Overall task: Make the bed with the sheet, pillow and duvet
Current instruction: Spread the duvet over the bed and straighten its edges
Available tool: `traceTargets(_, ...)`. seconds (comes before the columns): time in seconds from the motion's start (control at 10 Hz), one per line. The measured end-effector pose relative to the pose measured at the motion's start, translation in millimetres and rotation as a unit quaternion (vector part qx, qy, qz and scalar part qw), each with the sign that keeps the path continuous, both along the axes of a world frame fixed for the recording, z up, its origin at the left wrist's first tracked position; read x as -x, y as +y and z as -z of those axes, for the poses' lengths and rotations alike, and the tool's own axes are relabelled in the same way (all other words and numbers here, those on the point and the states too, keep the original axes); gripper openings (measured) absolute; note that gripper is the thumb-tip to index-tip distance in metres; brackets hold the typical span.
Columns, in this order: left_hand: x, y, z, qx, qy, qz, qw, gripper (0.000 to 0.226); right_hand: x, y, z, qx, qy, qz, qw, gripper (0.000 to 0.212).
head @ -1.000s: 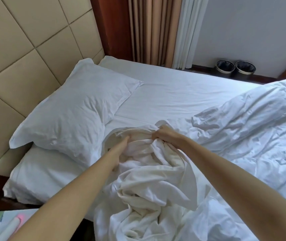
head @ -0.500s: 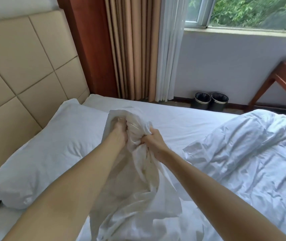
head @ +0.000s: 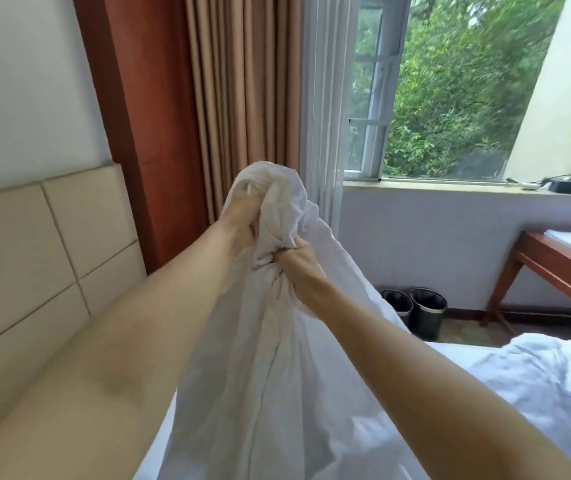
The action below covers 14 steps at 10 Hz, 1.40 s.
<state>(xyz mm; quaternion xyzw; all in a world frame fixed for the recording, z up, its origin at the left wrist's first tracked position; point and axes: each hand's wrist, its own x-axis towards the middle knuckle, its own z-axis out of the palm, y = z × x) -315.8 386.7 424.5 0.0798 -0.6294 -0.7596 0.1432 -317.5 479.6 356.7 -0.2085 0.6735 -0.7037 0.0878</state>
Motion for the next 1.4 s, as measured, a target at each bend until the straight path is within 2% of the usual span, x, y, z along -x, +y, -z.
traceTargets(0.1, 45.2, -36.3, 58.3, 0.009, -0.053, -0.001, 0.999, 0.024, 48.4, -11.3, 38.1, -0.125, -0.017, -0.076, 0.989, 0.037)
traceTargets(0.2, 42.3, -58.4, 137.0, 0.037, -0.177, -0.024, 0.983, 0.032, 64.5, -27.1, 99.4, -0.247, -0.109, -0.113, 0.956, 0.047)
traceTargets(0.3, 17.6, -66.8, 225.2, 0.032, -0.300, 0.013, 0.953, 0.030, 59.6, -29.3, 160.8, -0.324, -0.181, -0.132, 0.919, 0.052)
traceTargets(0.4, -21.8, -59.3, 293.2, 0.050, -0.411, 0.011, 0.910, 0.019, 42.0, -8.8, 223.3, -0.370, -0.210, -0.101, 0.899, 0.049)
traceTargets(0.5, -61.3, -51.7, 350.4, 0.120, -0.488, 0.053, 0.863, 0.015, 16.6, 24.7, 275.8, -0.426, -0.186, -0.096, 0.880, 0.042)
traceTargets(0.6, -104.5, -36.8, 390.3, 0.156, -0.512, 0.084, 0.841, 0.023, -20.5, 68.4, 317.6, -0.517, -0.159, -0.151, 0.828, 0.039)
traceTargets(0.7, -162.8, -9.9, 412.1, 0.137, -0.537, 0.062, 0.830, 0.029, -79.4, 107.0, 338.7, -0.554, -0.141, -0.175, 0.801, 0.039)
traceTargets(0.8, -223.4, 19.2, 440.0, 0.099, -0.560, 0.052, 0.821, 0.060, -139.3, 129.0, 352.2, -0.573, -0.105, -0.171, 0.795, 0.053)
traceTargets(0.9, -272.6, 45.3, 448.2, 0.052, -0.558, -0.012, 0.828, 0.084, -191.9, 131.3, 363.7, -0.606, -0.050, -0.210, 0.766, 0.076)
traceTargets(1.0, -305.5, 61.3, 456.1, -0.065, -0.570, -0.084, 0.815, 0.119, -235.6, 134.7, 368.4, -0.554, -0.080, -0.228, 0.796, 0.072)
traceTargets(1.1, -338.2, 71.4, 505.5, -0.163, -0.579, -0.117, 0.790, 0.140, -279.0, 153.2, 373.9, -0.491, -0.150, -0.209, 0.832, 0.076)
traceTargets(1.2, -367.6, 95.3, 495.5, -0.194, -0.586, -0.089, 0.781, 0.113, -314.7, 178.8, 376.8, -0.474, -0.185, -0.188, 0.840, 0.075)
traceTargets(1.3, -393.1, 113.3, 475.9, -0.253, -0.613, -0.045, 0.747, 0.125, -338.1, 201.5, 380.7, -0.472, -0.200, -0.204, 0.834, 0.068)
traceTargets(1.4, -409.6, 123.4, 463.2, -0.256, -0.641, -0.023, 0.723, 0.107, -356.0, 206.4, 381.6, -0.384, -0.310, -0.135, 0.859, 0.090)
